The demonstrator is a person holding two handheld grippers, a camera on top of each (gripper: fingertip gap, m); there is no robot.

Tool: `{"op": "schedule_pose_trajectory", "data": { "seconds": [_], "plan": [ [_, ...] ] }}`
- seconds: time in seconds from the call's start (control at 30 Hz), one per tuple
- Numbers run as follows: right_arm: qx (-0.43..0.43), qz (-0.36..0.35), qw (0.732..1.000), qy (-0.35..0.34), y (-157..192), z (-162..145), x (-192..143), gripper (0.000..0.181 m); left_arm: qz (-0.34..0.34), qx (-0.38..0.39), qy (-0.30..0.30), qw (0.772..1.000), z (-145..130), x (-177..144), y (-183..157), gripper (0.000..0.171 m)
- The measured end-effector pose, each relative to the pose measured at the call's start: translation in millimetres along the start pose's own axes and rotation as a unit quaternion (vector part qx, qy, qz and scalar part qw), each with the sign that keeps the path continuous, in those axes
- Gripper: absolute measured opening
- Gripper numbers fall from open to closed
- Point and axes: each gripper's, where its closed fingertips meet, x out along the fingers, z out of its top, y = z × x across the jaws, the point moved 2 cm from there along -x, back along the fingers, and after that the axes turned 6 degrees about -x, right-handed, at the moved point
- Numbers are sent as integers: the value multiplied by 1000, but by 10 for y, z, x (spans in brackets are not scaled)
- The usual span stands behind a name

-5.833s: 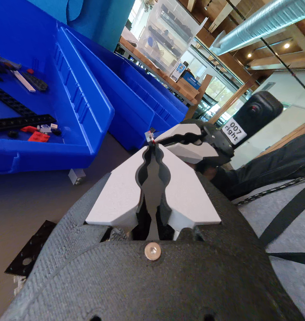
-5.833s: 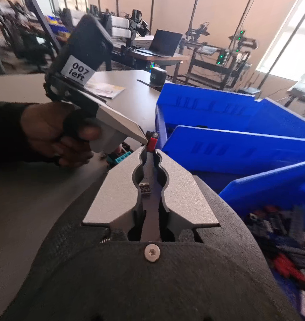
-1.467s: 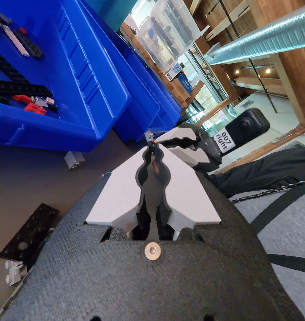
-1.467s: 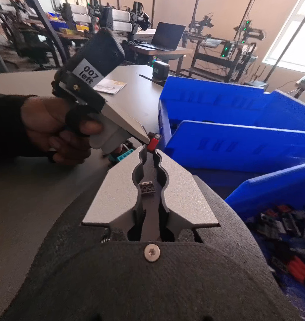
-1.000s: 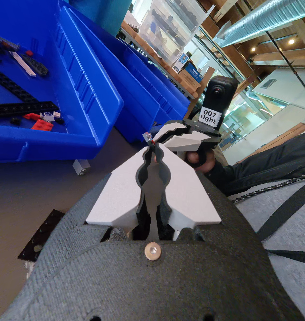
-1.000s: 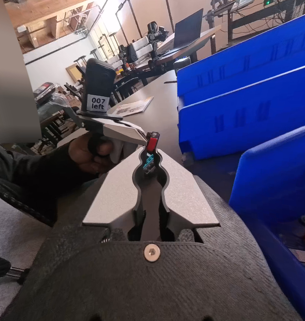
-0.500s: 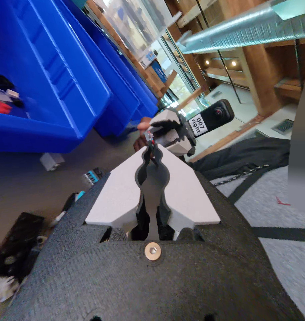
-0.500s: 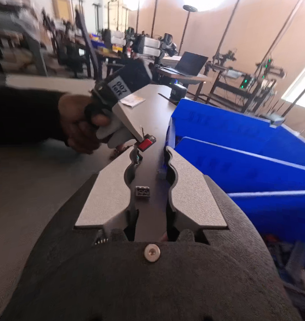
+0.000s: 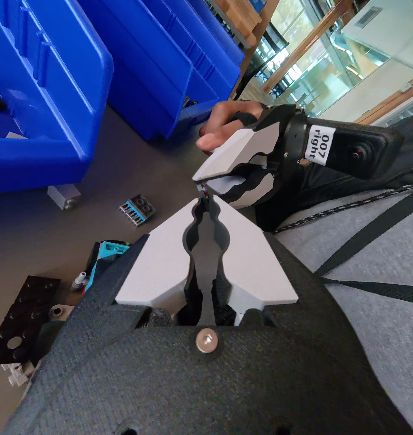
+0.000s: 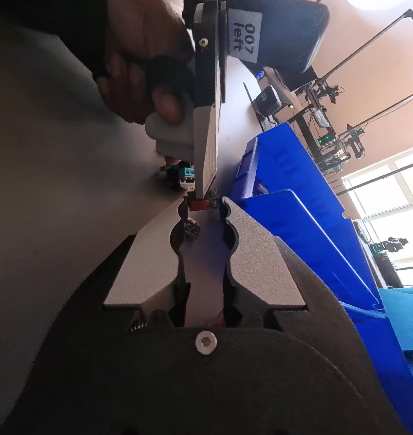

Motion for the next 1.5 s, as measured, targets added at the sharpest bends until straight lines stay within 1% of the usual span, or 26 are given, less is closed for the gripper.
{"op": "schedule_pose_trajectory", "data": {
  "seconds": [0.07, 0.2, 0.27, 0.33, 0.47, 0.57, 0.7, 0.8, 1.03, 1.1, 1.17, 1.27, 1.37, 1.43, 1.5],
  "plan": [
    [-5, -7, 1000, 3, -9, -10, 5, 28, -1, -4, -5, 1000, 11, 1, 5, 5],
    [-16, -25, 1000, 3, -43, 0, 1, 28, -12, -26, -37, 999, 90, -16, 13, 9],
    [-21, -26, 999, 7, -29, 0, 7, 28, -7, -15, -38, 999, 91, -14, 11, 6],
    [-21, -22, 1000, 9, -12, -4, 9, 27, 15, 18, -32, 999, 81, -8, 21, 6],
    [-13, -4, 1000, 9, 14, -8, -2, 26, 66, 106, -14, 992, 60, 10, 17, 6],
    [1, 16, 1000, 6, 37, -8, -14, 26, 86, 147, -2, 985, 38, 23, 9, 6],
    [20, 55, 998, 1, 100, -13, -33, 26, 90, 170, 16, 981, -13, 44, 12, 4],
    [25, 69, 997, -3, 115, -23, -52, 26, 92, 179, 23, 979, -30, 63, 7, 4],
    [64, 116, 991, -27, 166, -11, -116, 26, 75, 188, 40, 979, -89, 97, -32, 3],
    [79, 121, 989, -37, 154, -8, -128, 26, 69, 182, 36, 980, -82, 100, -40, 4],
    [85, 107, 990, -42, 114, -7, -117, 26, 62, 162, 23, 985, -45, 84, -35, 4],
    [76, 62, 994, -41, 19, 2, -80, 27, 49, 125, -9, 991, 43, 34, -29, 7],
    [41, 14, 999, -20, -47, -23, -40, 27, 48, 91, -30, 994, 109, -16, 4, 11],
    [11, -35, 999, 5, -142, -87, -31, 26, 40, 71, -31, 996, 110, -31, 12, 16],
    [-6, -63, 998, 15, -206, -109, -48, 27, 35, 55, -33, 997, 109, -25, 18, 19]
  ]
}}
